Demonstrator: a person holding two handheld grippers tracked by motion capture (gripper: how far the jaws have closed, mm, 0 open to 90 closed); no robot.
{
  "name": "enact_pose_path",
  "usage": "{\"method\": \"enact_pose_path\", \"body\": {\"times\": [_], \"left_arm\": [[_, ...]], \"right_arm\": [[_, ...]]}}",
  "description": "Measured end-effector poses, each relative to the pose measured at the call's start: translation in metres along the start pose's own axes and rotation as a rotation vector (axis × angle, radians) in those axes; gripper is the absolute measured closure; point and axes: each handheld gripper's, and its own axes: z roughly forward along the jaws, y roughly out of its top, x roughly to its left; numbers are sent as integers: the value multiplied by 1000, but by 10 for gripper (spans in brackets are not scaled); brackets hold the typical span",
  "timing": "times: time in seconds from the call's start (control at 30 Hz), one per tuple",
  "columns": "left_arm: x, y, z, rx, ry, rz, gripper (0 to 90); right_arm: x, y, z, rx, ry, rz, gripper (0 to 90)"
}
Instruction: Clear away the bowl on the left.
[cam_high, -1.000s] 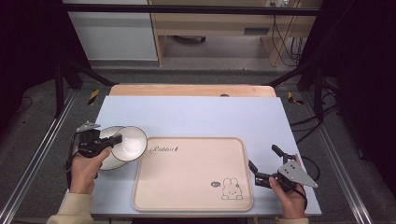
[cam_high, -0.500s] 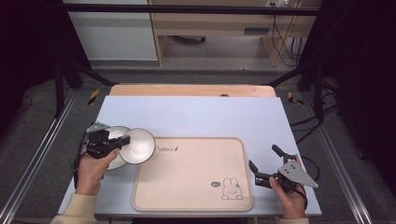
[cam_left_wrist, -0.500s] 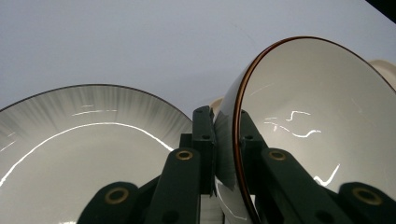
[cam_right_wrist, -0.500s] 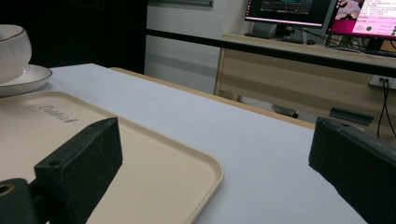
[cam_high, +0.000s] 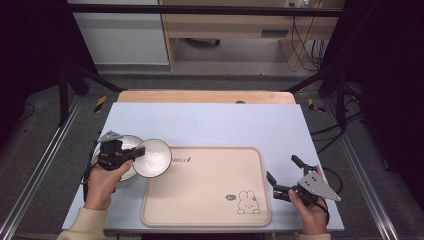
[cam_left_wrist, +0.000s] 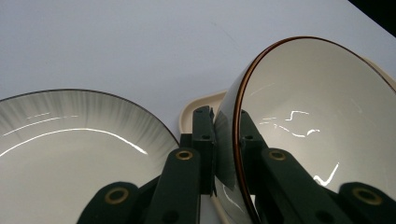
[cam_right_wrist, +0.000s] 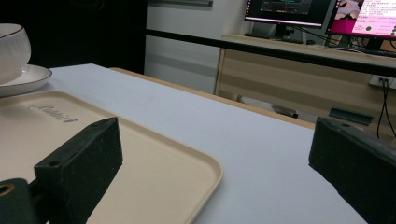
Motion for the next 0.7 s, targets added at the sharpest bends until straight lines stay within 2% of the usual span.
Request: {"method": "enact_pose_path", "body": {"times": [0.4,0.7], "left_arm": [[-17,-1,13,28,-23,37,820],[-28,-2,25,53,-56,48,820]], "right_arm": [[0,0,-1,0,-3,3,29],[0,0,0,0,1,2,29]]}}
